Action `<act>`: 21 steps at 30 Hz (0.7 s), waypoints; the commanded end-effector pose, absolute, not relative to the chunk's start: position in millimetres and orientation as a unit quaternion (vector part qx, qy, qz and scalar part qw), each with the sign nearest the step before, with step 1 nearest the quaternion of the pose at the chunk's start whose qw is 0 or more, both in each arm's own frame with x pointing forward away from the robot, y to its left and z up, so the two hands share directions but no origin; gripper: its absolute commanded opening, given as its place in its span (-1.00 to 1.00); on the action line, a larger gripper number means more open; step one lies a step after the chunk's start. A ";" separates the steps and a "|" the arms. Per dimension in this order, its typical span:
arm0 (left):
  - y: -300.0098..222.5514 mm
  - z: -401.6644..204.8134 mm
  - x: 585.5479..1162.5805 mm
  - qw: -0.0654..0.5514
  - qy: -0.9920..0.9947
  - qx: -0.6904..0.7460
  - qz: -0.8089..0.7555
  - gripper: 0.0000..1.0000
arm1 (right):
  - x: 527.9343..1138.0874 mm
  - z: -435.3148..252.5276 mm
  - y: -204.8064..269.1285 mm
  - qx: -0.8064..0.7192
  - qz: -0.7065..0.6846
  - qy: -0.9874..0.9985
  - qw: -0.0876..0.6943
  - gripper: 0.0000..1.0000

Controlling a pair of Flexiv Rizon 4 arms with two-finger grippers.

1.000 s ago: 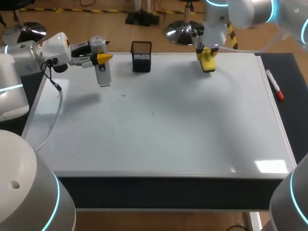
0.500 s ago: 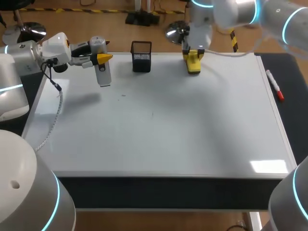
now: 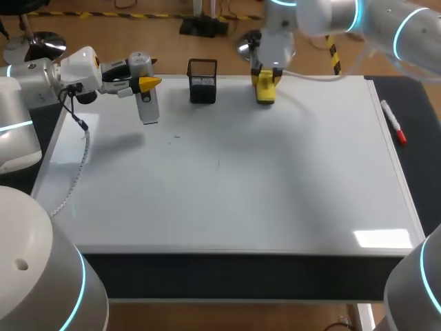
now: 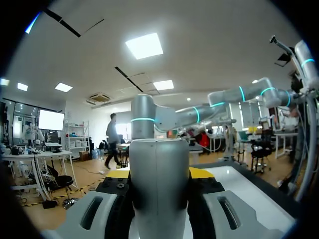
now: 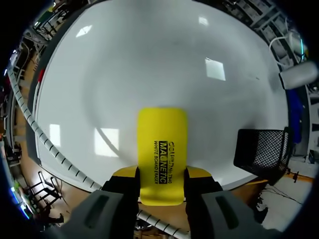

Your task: Pick up the inspection probe, press it on each red-marked spot on the whiteboard one by one, put down the probe, pick up the eraser, and wipe off all the red marks.

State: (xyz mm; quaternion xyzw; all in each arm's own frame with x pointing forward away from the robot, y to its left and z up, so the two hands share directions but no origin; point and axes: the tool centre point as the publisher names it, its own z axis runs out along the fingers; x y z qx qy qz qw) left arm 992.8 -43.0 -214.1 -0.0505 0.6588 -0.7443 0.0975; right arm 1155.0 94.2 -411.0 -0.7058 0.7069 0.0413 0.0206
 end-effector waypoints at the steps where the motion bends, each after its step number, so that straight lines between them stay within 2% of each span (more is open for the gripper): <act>1: -43.0 -213.6 992.1 0.099 0.658 -0.050 -0.745 -1.00 | 1168.6 -418.9 102.9 -0.702 0.045 0.710 0.012 -1.00; 20: -43.0 -213.6 992.1 0.099 0.658 -0.050 -0.745 -1.00 | 1168.1 -421.6 117.0 -0.692 0.030 0.721 0.010 -1.00; 21: -43.0 -213.6 992.1 0.099 0.658 -0.050 -0.745 -1.00 | 1167.6 -421.1 116.9 -0.691 0.028 0.723 0.010 -0.56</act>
